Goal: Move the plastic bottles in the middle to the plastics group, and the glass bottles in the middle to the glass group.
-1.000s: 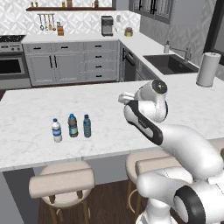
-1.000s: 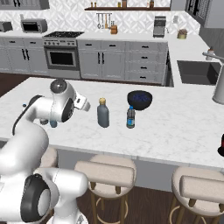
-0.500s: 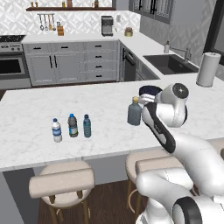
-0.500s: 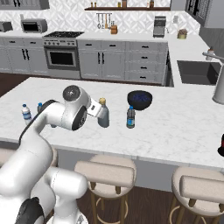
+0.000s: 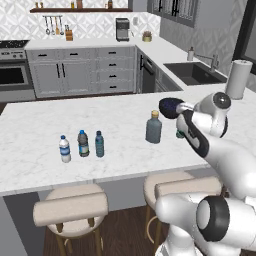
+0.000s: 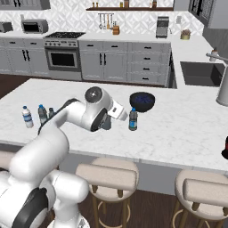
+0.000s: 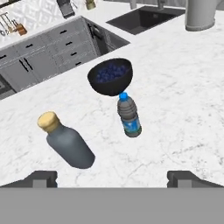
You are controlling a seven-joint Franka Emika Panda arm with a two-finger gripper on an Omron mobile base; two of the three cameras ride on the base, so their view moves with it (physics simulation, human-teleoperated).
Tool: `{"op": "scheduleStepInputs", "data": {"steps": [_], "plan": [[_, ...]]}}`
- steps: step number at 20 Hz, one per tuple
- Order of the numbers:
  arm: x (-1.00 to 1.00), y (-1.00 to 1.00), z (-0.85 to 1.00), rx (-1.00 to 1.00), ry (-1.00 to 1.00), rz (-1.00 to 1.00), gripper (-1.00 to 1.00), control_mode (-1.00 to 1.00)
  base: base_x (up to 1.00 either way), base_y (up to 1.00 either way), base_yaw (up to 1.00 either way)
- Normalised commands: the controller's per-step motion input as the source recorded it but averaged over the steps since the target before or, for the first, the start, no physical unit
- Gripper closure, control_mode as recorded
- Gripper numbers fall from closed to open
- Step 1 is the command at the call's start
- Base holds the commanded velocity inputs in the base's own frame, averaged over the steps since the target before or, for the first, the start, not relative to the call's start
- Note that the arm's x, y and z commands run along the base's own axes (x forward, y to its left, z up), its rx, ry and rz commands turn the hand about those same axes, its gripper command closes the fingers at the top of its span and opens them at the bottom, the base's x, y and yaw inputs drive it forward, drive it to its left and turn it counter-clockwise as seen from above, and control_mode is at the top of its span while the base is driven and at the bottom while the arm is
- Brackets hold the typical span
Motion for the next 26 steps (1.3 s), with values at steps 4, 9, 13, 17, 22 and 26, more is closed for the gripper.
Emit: {"op": "scheduleStepInputs", "data": {"steps": [4, 9, 13, 17, 22, 26], "plan": [[0.62, -0.6, -0.03, 0.0, 0.08, 0.0, -1.0, -1.0, 0.0, 0.0, 0.0], [0.51, -0.11, -0.16, 0.0, 0.22, 0.0, -1.0, -1.0, 0.0, 0.0, 0.0], [0.43, -0.09, -0.17, 0.0, 0.14, 0.0, -1.0, -1.0, 0.0, 0.0, 0.0], [0.31, -0.07, -0.26, 0.0, 0.02, 0.0, -1.0, -1.0, 0.0, 0.0, 0.0], [0.05, -0.03, -0.41, 0.0, 0.0, 0.0, -1.0, -1.0, 0.0, 0.0, 0.0], [0.29, -0.1, -0.42, 0.0, 0.0, 0.0, -1.0, -1.0, 0.0, 0.0, 0.0]]}}
